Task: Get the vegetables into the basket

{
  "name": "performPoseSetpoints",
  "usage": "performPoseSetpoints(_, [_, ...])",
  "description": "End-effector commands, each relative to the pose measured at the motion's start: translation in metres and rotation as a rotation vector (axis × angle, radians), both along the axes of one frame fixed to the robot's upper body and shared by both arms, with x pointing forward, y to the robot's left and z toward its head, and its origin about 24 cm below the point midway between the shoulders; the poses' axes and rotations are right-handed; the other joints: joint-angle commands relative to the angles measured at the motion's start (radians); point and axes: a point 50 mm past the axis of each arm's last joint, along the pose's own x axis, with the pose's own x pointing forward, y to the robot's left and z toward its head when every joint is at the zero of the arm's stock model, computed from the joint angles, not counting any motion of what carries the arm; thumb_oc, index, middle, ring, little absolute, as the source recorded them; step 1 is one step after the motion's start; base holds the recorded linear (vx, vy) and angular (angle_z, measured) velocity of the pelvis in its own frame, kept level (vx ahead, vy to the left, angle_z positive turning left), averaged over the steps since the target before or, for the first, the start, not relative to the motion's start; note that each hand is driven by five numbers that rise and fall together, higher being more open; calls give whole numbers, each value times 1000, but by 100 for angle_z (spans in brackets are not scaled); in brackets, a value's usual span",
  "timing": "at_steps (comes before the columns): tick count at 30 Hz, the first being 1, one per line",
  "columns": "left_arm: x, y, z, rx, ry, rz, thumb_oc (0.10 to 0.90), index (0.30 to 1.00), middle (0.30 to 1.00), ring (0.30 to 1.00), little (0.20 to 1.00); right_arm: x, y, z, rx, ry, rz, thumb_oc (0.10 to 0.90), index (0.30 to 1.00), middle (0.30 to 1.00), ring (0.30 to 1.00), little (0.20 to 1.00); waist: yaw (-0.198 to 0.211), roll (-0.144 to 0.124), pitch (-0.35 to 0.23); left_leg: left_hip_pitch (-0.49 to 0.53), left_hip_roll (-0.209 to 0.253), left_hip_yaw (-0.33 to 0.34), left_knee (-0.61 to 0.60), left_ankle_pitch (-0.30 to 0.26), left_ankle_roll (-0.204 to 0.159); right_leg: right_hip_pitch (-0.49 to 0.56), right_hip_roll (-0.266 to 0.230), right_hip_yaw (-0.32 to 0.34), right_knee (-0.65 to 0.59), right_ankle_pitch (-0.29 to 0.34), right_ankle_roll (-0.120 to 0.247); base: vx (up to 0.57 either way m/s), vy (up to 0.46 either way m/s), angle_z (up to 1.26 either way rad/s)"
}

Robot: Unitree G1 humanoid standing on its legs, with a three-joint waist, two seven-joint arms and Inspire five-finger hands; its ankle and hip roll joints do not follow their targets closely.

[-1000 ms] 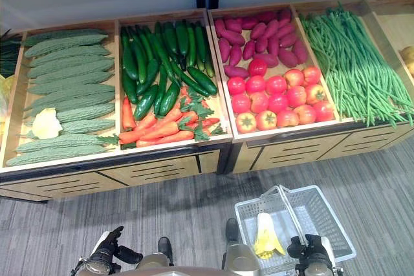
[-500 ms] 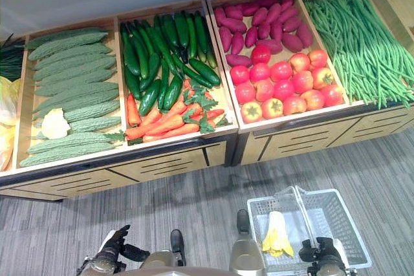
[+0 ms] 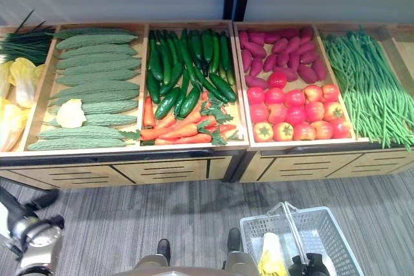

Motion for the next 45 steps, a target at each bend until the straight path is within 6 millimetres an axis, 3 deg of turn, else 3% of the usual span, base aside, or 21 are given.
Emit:
performPoseSetpoints(1, [20,4,39,237,-86,-4,900,1000,1000,1000,1000,19,-24,15,-114,-77,13,400,300,300,300,300,-19,-27,9,9,21,4,3,-22,-50,76,-55,-25,25,-94,86,0,0,0])
performPoseSetpoints(4, [47,-16,64,295,-164,-153,900,1000,1000,1000,1000,26,-25,17,-108,-84,43,400,300,300,300,300,-41,-24,3,16,26,14,3,-22,-53,78,-50,-17,19,-96,83,0,0,0])
performPoseSetpoints(5, [47,-16,64,295,-165,-155,900,1000,1000,1000,1000,26,-25,17,-108,-84,42,400,300,300,300,300,-40,-23,4,16,27,14,3,-22,-53,78,-49,-17,19,-96,83,-4,-11,-5])
performPoseSetpoints(6, [62,-32,74,307,-183,-287,900,1000,1000,1000,1000,32,-25,19,-108,-98,61,400,300,300,300,300,-54,-20,5,17,28,19,3,-22,-53,75,-47,-9,18,-96,82,-16,-5,-8])
performPoseSetpoints(9, [84,-55,94,317,-187,-562,900,1000,1000,1000,1000,45,-31,26,-116,-136,86,400,300,300,300,300,-76,-11,12,16,31,28,3,-20,-54,65,-42,6,19,-91,82,-24,8,-16])
performPoseSetpoints(11, [89,-57,98,317,-179,-620,900,1000,1000,1000,1000,50,-32,28,-117,-146,101,400,300,300,300,300,-80,-8,14,17,32,34,3,-20,-54,60,-41,11,20,-89,83,-13,17,-20])
performPoseSetpoints(13, [103,-71,121,366,-130,-846,900,1000,1000,1000,1000,58,-36,34,-119,-157,160,400,300,300,300,300,-103,1,16,16,35,50,3,-20,-56,42,-38,32,19,-79,86,-16,38,-23])
performPoseSetpoints(18, [126,-97,133,365,-72,-1047,900,1000,1000,1000,1000,71,-37,39,-113,-191,200,400,300,300,300,300,-128,7,17,14,37,70,3,-20,-57,15,-34,56,25,-71,89,-6,21,-19])
performPoseSetpoints(20, [140,-116,140,374,-50,-1149,900,1000,1000,1000,1000,78,-37,42,-113,-205,227,400,300,300,300,300,-147,8,21,9,40,81,3,-19,-57,-3,-32,73,29,-67,91,-18,14,-19])
performPoseSetpoints(25, [157,-134,144,358,-11,-1239,900,1000,1000,1000,1000,85,-38,46,-115,-221,243,400,300,300,300,300,-161,9,31,0,43,93,3,-16,-56,-27,-31,87,32,-61,93,-6,9,-17])
performPoseSetpoints(31, [173,-143,139,253,25,-1282,900,1000,1000,1000,1000,97,-36,49,-106,-244,257,400,300,300,300,300,-177,4,53,-21,47,106,3,-9,-57,-71,-27,107,43,-48,95,-25,8,-12])
performPoseSetpoints(45, [174,-142,135,274,25,-1237,900,1000,1000,1000,1000,101,-33,49,-103,-261,263,400,300,300,300,300,-170,0,66,-21,54,115,3,-6,-61,-75,-21,117,43,-54,91,0,0,-1])
